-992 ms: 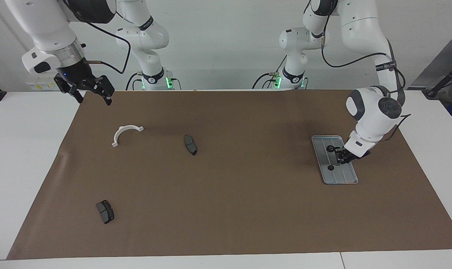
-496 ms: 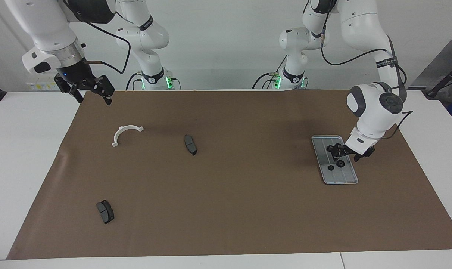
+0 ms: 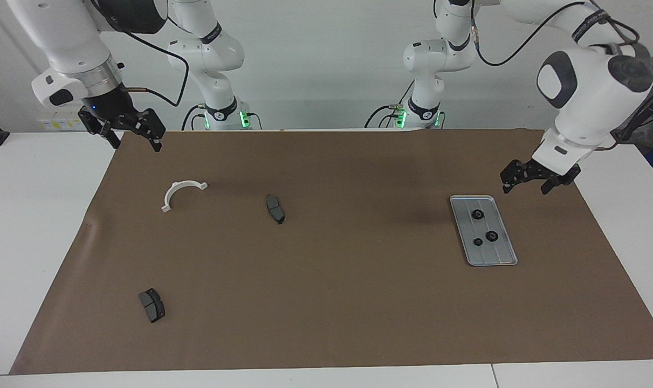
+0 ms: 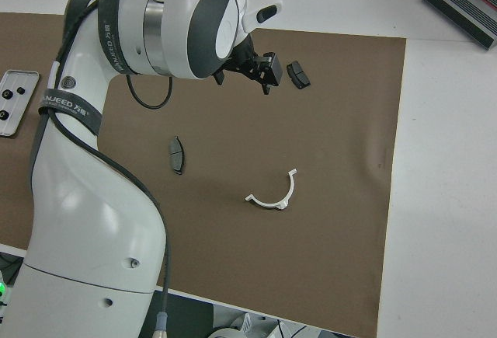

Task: Pick bearing gear from pile to tray

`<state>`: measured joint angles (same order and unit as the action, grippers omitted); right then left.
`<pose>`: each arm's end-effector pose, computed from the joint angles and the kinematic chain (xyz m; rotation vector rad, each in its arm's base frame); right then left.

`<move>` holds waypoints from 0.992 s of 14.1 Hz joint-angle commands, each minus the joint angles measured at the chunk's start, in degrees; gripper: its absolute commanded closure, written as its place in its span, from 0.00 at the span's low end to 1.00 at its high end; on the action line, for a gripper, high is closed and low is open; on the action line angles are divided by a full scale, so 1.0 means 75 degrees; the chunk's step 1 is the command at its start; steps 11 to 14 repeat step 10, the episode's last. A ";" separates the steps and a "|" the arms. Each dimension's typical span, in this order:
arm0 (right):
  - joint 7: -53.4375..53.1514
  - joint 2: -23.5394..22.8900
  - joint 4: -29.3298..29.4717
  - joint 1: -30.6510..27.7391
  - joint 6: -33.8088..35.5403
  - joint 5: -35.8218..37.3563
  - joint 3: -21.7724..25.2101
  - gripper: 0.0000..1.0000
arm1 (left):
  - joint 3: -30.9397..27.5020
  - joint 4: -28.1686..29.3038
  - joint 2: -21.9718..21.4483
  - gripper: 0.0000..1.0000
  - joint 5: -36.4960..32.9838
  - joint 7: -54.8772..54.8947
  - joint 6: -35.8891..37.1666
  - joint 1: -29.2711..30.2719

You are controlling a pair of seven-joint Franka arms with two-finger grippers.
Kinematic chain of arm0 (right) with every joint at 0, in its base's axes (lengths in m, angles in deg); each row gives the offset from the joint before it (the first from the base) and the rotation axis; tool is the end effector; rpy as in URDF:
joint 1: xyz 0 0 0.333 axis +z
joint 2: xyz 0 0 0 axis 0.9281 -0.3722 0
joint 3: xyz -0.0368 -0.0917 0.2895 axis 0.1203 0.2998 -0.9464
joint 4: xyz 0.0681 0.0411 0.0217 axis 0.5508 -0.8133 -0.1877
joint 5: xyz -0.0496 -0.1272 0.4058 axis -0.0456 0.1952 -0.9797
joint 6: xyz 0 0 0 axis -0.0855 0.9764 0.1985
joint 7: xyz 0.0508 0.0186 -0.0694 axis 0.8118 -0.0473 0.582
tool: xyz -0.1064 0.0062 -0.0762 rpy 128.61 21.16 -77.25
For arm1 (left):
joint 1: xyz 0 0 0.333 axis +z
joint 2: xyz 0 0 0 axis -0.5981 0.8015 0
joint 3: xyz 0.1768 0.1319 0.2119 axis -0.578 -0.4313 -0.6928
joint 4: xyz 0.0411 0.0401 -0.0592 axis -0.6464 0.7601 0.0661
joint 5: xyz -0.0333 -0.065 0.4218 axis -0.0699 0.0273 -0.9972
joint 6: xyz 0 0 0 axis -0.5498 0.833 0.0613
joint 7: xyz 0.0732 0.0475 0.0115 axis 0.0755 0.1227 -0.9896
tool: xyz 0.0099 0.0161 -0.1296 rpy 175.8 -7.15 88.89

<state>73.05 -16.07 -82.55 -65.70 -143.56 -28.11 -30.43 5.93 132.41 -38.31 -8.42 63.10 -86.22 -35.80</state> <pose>0.5776 -0.0286 0.5858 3.1318 -0.2012 0.0115 0.6379 0.0064 0.5300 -3.1110 0.2056 0.0040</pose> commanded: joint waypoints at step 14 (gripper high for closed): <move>0.0150 -0.0007 0.0059 -0.0033 0.0168 -0.0106 -0.0011 0.00 | -0.0008 0.0407 -0.0998 0.00 -0.0025 -0.0026 0.0185 -0.0124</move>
